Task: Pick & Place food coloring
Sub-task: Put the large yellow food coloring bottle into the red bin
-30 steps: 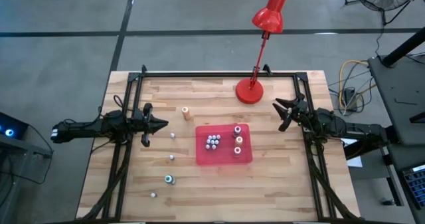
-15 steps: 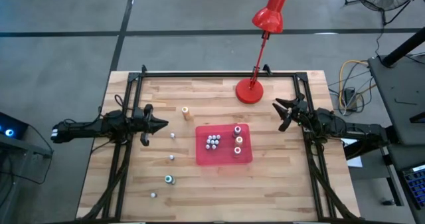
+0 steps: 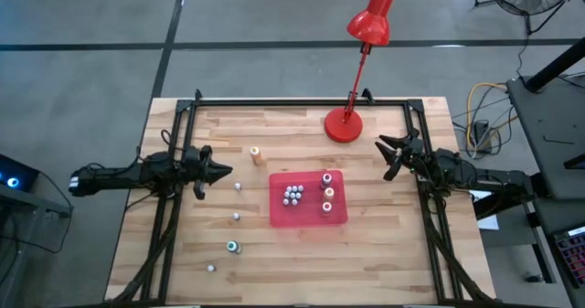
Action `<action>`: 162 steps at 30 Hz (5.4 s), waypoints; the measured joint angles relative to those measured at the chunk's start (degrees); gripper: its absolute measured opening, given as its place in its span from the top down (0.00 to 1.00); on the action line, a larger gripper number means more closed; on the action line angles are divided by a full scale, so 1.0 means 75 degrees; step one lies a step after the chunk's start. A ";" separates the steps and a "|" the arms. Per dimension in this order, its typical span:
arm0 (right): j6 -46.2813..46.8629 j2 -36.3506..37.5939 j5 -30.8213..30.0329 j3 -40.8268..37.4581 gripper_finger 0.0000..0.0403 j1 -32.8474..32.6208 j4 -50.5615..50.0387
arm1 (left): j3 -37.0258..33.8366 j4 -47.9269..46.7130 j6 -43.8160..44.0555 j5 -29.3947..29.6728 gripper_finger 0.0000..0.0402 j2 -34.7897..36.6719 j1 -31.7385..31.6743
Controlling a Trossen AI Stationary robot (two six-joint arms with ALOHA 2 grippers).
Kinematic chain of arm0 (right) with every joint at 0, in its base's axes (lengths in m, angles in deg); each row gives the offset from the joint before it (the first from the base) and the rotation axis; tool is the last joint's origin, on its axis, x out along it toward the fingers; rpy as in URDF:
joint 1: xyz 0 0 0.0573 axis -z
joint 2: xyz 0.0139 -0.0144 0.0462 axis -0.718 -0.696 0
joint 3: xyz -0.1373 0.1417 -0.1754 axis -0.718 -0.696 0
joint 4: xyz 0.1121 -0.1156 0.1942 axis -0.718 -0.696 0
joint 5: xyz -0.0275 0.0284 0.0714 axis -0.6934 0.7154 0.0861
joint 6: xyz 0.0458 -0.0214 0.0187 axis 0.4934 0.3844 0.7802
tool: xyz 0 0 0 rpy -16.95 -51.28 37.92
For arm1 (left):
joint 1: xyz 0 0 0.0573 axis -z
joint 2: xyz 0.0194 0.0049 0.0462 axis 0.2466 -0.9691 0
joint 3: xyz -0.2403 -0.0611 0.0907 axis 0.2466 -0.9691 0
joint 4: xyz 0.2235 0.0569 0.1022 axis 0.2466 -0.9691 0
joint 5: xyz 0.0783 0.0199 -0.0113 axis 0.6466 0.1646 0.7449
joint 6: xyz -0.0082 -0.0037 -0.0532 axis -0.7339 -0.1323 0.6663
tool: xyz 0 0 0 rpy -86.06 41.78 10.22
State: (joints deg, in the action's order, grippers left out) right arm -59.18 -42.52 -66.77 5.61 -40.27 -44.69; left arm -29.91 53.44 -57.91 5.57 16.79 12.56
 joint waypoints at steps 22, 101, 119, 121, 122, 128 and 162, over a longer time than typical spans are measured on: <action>-0.0001 0.0000 -0.0003 0.0000 0.68 0.0003 0.0000 | 0.3332 -0.0812 -0.1587 0.0983 0.40 -0.2438 0.0011; 0.0000 0.0000 -0.0006 0.0000 0.68 0.0000 0.0000 | 0.7416 -0.4963 0.1261 0.3299 0.39 -1.1305 -0.1060; 0.0000 0.0000 -0.0003 0.0000 0.68 0.0001 0.0000 | 0.7149 -0.4806 0.1471 0.3216 0.50 -1.1261 -0.1060; 0.0000 0.0000 -0.0003 0.0000 0.68 0.0000 0.0000 | 0.7149 -0.4807 0.1479 0.3161 0.53 -1.1258 -0.1060; 0.0000 0.0000 -0.0003 0.0000 0.68 0.0000 0.0000 | 0.7149 -0.4810 0.1482 0.3119 0.55 -1.1258 -0.1060; -0.0002 0.0000 -0.0003 0.0000 0.68 0.0003 0.0000 | 0.7152 -0.4816 0.1480 0.3001 0.65 -1.1261 -0.1060; -0.0003 -0.0003 -0.0003 0.0000 0.68 0.0003 0.0000 | 0.9480 -0.6794 0.0095 0.2143 0.68 -1.0792 -0.0912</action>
State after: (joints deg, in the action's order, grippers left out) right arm -59.20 -42.54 -66.79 5.61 -40.24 -44.69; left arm 41.19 2.49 -57.20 21.64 -64.15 5.72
